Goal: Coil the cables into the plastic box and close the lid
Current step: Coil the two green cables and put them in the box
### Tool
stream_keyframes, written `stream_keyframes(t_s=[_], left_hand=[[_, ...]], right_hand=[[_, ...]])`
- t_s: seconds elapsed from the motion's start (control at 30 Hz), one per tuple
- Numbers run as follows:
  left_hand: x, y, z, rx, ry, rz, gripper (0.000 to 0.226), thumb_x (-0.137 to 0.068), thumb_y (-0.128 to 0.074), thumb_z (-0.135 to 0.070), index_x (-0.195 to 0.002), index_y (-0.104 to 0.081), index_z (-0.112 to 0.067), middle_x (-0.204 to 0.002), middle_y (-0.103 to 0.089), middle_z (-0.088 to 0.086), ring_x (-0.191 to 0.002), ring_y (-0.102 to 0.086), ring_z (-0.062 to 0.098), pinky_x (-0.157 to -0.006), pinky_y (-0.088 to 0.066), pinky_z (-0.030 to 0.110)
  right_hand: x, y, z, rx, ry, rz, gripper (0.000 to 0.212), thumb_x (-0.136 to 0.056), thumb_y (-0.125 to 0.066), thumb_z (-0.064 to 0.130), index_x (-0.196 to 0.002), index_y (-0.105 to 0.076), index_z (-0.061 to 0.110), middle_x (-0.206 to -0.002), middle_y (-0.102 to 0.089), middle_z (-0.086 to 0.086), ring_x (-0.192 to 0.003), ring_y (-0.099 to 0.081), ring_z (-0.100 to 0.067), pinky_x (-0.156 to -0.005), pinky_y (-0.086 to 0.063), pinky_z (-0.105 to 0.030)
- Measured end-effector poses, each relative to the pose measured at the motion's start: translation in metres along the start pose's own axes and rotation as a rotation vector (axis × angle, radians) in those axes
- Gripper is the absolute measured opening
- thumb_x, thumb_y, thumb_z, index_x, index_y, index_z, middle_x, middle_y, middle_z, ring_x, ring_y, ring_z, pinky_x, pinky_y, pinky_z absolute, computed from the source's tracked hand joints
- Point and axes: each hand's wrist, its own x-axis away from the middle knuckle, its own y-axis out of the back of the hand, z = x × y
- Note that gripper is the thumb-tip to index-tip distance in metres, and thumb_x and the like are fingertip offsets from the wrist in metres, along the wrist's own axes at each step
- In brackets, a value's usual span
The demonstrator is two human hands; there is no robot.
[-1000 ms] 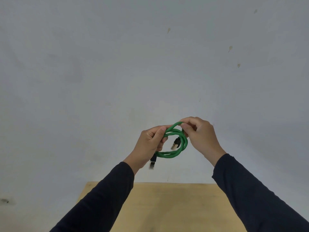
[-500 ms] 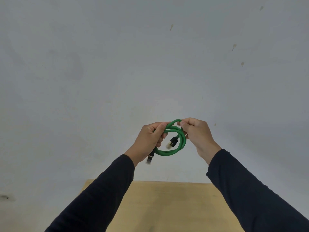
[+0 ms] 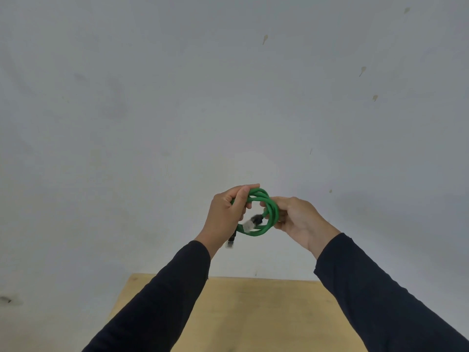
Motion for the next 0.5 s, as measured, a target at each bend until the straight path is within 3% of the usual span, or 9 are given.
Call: stream_keyframes(t_s=[0.07, 0.13, 0.2, 0.3, 0.4, 0.5], left_hand=[[-0.003, 0.001, 0.002, 0.023, -0.004, -0.04, 0.028, -0.097, -0.045, -0.024, -0.097, -0.072, -0.029, -0.065, -0.052, -0.005, -0.051, -0.042, 0.005, -0.05, -0.038, 0.016], [-0.006, 0.002, 0.005, 0.076, 0.01, -0.102, 0.028, -0.098, -0.044, -0.024, -0.096, -0.072, -0.029, -0.066, -0.052, -0.004, -0.051, -0.04, 0.005, -0.05, -0.038, 0.017], [-0.01, 0.001, 0.007, 0.131, 0.041, -0.155, 0.029, -0.098, -0.043, -0.023, -0.098, -0.071, -0.025, -0.068, -0.051, -0.002, -0.05, -0.039, 0.005, -0.049, -0.037, 0.017], [-0.01, -0.002, 0.011, 0.155, 0.079, -0.188, 0.03, -0.099, -0.041, -0.024, -0.1, -0.071, -0.021, -0.068, -0.052, -0.003, -0.05, -0.04, 0.004, -0.049, -0.038, 0.016], [-0.001, -0.002, 0.02, 0.128, 0.135, -0.181, 0.031, -0.099, -0.04, -0.026, -0.102, -0.07, -0.022, -0.07, -0.056, -0.004, -0.051, -0.042, 0.004, -0.052, -0.039, 0.018], [0.018, -0.001, 0.032, 0.086, 0.188, -0.138, 0.03, -0.099, -0.039, -0.029, -0.105, -0.068, -0.025, -0.075, -0.063, -0.004, -0.056, -0.044, 0.007, -0.057, -0.042, 0.021]], right_hand=[[0.001, 0.001, -0.004, 0.013, 0.081, 0.032, 0.024, -0.086, -0.051, 0.008, -0.077, -0.073, 0.008, -0.075, -0.069, -0.004, -0.076, -0.06, -0.019, -0.079, -0.043, -0.034], [0.003, -0.004, -0.01, 0.038, 0.175, 0.01, 0.028, -0.089, -0.047, 0.011, -0.081, -0.074, 0.013, -0.074, -0.071, 0.0, -0.079, -0.061, -0.017, -0.072, -0.04, -0.029], [0.005, -0.011, -0.017, 0.121, 0.289, -0.044, 0.03, -0.095, -0.041, 0.018, -0.1, -0.07, 0.022, -0.075, -0.07, 0.005, -0.079, -0.059, -0.01, -0.07, -0.04, -0.023], [0.008, -0.019, -0.032, 0.255, 0.437, -0.105, 0.035, -0.097, -0.039, 0.034, -0.132, -0.045, 0.037, -0.097, -0.068, 0.004, -0.078, -0.053, -0.004, -0.077, -0.042, -0.015], [0.01, -0.025, -0.045, 0.307, 0.461, -0.189, 0.038, -0.095, -0.045, 0.029, -0.132, -0.046, 0.033, -0.094, -0.068, -0.004, -0.078, -0.055, -0.022, -0.064, -0.042, -0.007], [0.014, -0.032, -0.063, 0.266, 0.385, -0.289, 0.036, -0.094, -0.046, 0.02, -0.128, -0.053, 0.027, -0.094, -0.067, 0.002, -0.08, -0.059, -0.012, -0.067, -0.045, -0.011]])
